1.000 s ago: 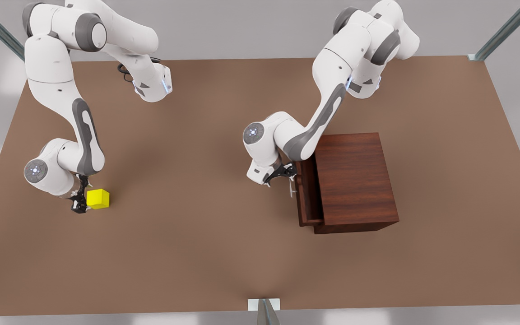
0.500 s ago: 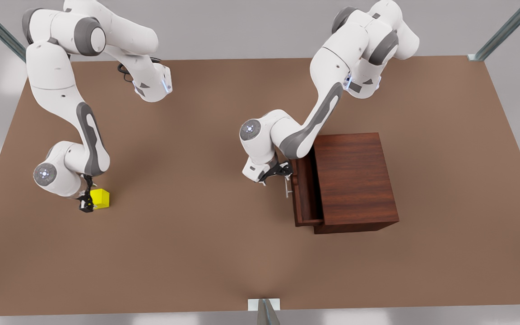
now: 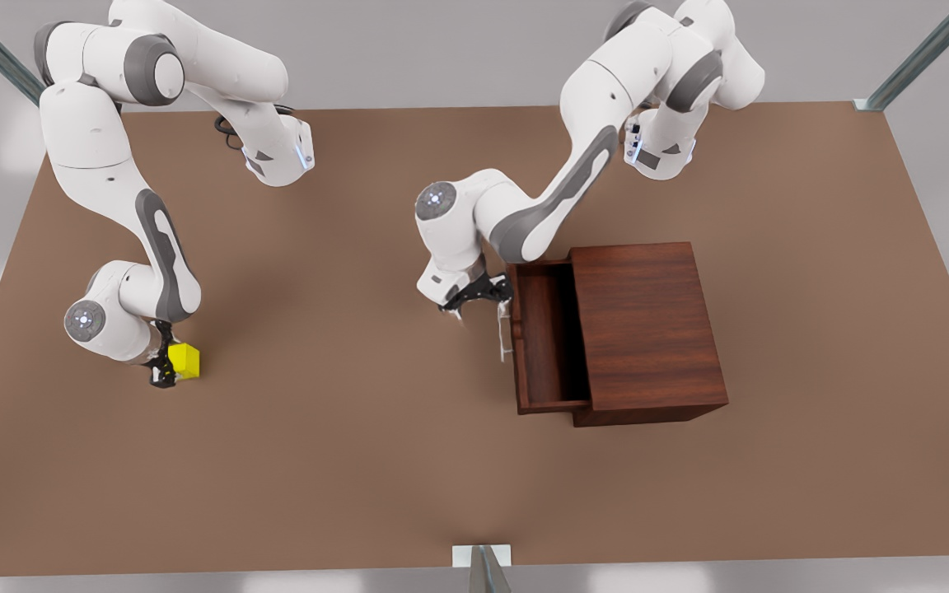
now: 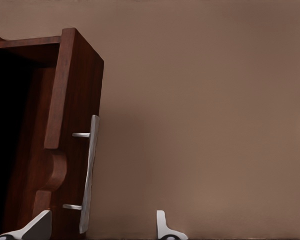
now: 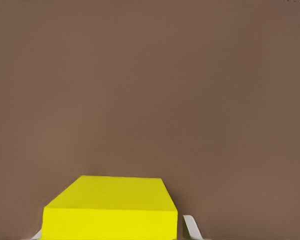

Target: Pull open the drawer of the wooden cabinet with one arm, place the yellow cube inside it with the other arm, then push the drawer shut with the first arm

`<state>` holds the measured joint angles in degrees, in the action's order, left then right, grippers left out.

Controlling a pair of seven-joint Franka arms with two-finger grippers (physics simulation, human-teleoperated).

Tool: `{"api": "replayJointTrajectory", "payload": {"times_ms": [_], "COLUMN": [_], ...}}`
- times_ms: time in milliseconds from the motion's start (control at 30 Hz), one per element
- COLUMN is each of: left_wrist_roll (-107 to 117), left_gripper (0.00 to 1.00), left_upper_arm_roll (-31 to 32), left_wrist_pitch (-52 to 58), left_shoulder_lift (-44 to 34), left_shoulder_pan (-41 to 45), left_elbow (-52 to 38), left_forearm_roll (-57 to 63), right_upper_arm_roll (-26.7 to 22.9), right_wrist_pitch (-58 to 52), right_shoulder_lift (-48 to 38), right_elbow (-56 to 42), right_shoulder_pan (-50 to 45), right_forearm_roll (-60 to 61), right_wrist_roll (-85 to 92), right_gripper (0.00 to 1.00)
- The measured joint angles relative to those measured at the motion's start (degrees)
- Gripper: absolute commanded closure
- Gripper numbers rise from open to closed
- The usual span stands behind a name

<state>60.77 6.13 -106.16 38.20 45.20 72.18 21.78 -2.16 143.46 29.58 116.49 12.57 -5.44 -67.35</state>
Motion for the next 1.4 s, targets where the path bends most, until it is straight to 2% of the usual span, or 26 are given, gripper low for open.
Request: {"api": "replayJointTrajectory", "payload": {"times_ms": [33,100,133,267,300,333,400,500,533,567,633,700,800,833,900,967,1167,1400], "left_wrist_roll": [-0.3,-1.3,-2.3,-10.0,-12.4,-14.6,-19.1,-25.0,-26.8,-28.4,-31.5,-34.3,-38.6,-39.9,-42.3,-44.8,-50.6,-54.9], "left_gripper": [0.0,0.0,0.0,0.0,0.0,0.0,0.0,0.0,0.0,0.0,0.0,0.0,0.0,0.0,0.0,0.0,0.0,0.0], "left_upper_arm_roll": [0.1,-0.2,-0.3,-0.4,-0.7,-1.8,-4.8,-7.2,-7.3,-7.4,-7.6,-7.5,-7.4,-5.9,0.0,1.7,2.4,2.7], "left_wrist_pitch": [2.3,7.4,10.2,21.1,22.1,21.3,19.9,19.1,19.1,20.0,24.0,25.9,27.3,27.3,24.8,22.6,21.5,23.2], "left_shoulder_lift": [-1.9,-6.7,-9.7,-20.9,-25.5,-31.6,-35.8,-36.7,-35.9,-32.9,-25.1,-23.0,-22.1,-21.8,-24.7,-25.5,-26.7,-24.7], "left_shoulder_pan": [-0.1,-1.9,-4.8,-28.6,-34.0,-37.2,-40.9,-46.5,-48.6,-50.2,-45.7,-38.9,-37.9,-40.0,-47.9,-49.8,-50.1,-49.6], "left_elbow": [-0.2,-0.4,-0.5,1.7,6.8,15.8,23.0,24.3,23.1,18.0,5.4,2.3,1.1,0.8,5.7,6.9,7.7,5.6], "left_forearm_roll": [-0.1,-1.7,-3.3,-13.8,-15.7,-17.2,-19.1,-20.3,-20.5,-20.6,-20.6,-20.9,-21.4,-22.3,-24.1,-24.9,-23.2,-21.6], "right_upper_arm_roll": [0.0,0.2,0.3,1.8,2.6,3.7,6.5,9.2,9.4,9.5,9.5,9.4,9.4,9.4,9.4,9.1,8.9,8.8], "right_wrist_pitch": [0.1,0.3,0.4,-0.6,-1.5,-2.8,-6.3,-13.3,-16.1,-18.9,-24.6,-29.7,-37.0,-38.9,-42.5,-45.2,-48.1,-39.7], "right_shoulder_lift": [0.0,0.0,0.0,-2.7,-4.1,-5.3,-7.5,-10.7,-11.3,-11.6,-11.8,-11.2,-7.7,-6.5,-3.6,-1.0,6.8,13.3], "right_elbow": [0.0,0.0,0.0,-0.2,-0.6,-1.2,-3.4,-8.8,-11.6,-14.3,-20.0,-26.2,-37.2,-39.8,-45.0,-49.3,-59.1,-64.1], "right_shoulder_pan": [0.0,0.0,0.2,0.5,0.3,0.1,-0.1,-4.3,-6.5,-9.0,-14.8,-20.6,-28.4,-30.6,-34.5,-38.2,-47.7,-53.4], "right_forearm_roll": [0.0,-0.1,-0.1,0.5,1.0,1.6,2.5,4.7,5.5,6.3,7.6,8.3,8.7,8.6,8.5,8.4,8.3,8.0], "right_wrist_roll": [0.0,0.0,0.1,0.4,0.4,0.4,0.2,-0.7,-1.2,-1.8,-3.4,-5.5,-10.1,-11.8,-15.7,-20.0,-35.8,-55.0], "right_gripper": [0.39,0.44,0.51,0.51,0.51,0.51,0.51,0.52,0.52,0.52,0.52,0.53,0.53,0.53,0.52,0.52,0.51,0.5]}}
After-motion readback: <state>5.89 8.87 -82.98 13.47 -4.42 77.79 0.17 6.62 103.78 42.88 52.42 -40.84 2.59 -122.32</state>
